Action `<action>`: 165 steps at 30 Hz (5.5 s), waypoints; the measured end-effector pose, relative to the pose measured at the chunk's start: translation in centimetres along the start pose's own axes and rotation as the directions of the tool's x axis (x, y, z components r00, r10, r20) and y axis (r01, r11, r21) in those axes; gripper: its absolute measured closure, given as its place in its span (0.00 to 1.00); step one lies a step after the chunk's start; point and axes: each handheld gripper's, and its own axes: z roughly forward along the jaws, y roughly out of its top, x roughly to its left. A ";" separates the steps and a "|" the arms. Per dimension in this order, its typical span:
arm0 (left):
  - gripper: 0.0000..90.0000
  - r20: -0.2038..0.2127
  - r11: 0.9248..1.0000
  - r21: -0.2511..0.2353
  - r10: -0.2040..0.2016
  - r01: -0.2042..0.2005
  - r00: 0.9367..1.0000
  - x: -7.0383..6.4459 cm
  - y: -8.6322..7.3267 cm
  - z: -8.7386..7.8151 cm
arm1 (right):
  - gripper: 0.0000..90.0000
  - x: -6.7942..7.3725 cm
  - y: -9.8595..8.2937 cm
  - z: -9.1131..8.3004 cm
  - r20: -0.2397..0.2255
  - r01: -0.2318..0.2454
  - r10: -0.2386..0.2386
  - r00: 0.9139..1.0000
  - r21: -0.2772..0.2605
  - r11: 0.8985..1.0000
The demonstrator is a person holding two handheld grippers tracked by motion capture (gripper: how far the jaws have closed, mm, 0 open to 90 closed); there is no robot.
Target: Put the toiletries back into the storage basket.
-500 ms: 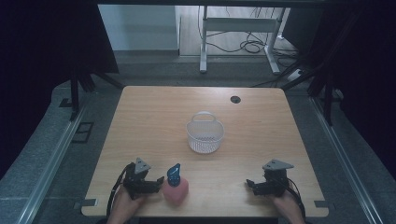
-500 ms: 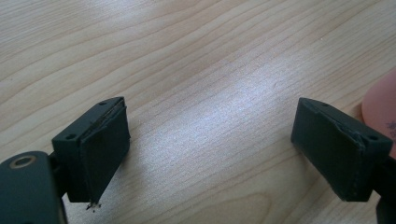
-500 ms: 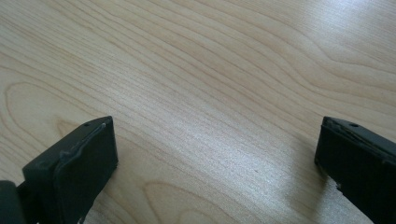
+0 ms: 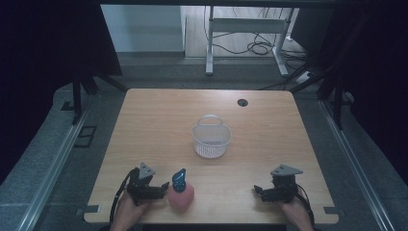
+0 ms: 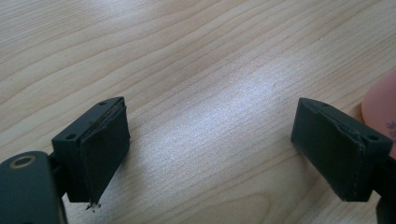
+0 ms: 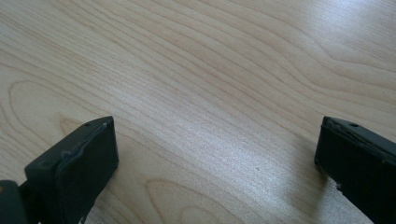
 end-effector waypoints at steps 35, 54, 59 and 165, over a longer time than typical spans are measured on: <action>0.13 0.001 1.000 0.000 0.002 -0.002 1.000 0.0 0.0 0.0 | 0.00 0.8 0.6 -1.3 -0.055 0.028 -0.030 0.998 -0.042 0.999; 0.13 0.001 1.000 0.000 0.002 -0.002 1.000 0.0 0.0 0.0 | 0.00 1.7 1.2 -1.8 -0.074 0.073 -0.077 0.994 -0.053 0.996; 0.13 0.001 1.000 0.000 0.002 -0.002 1.000 0.0 0.0 0.0 | 0.00 2.1 1.4 -1.7 -0.091 0.078 -0.083 0.992 -0.059 0.995; 0.13 0.000 1.000 0.000 0.002 -0.002 1.000 0.0 0.0 0.0 | 0.11 14.7 11.0 -1.0 -0.435 0.241 -0.287 0.853 -0.157 0.958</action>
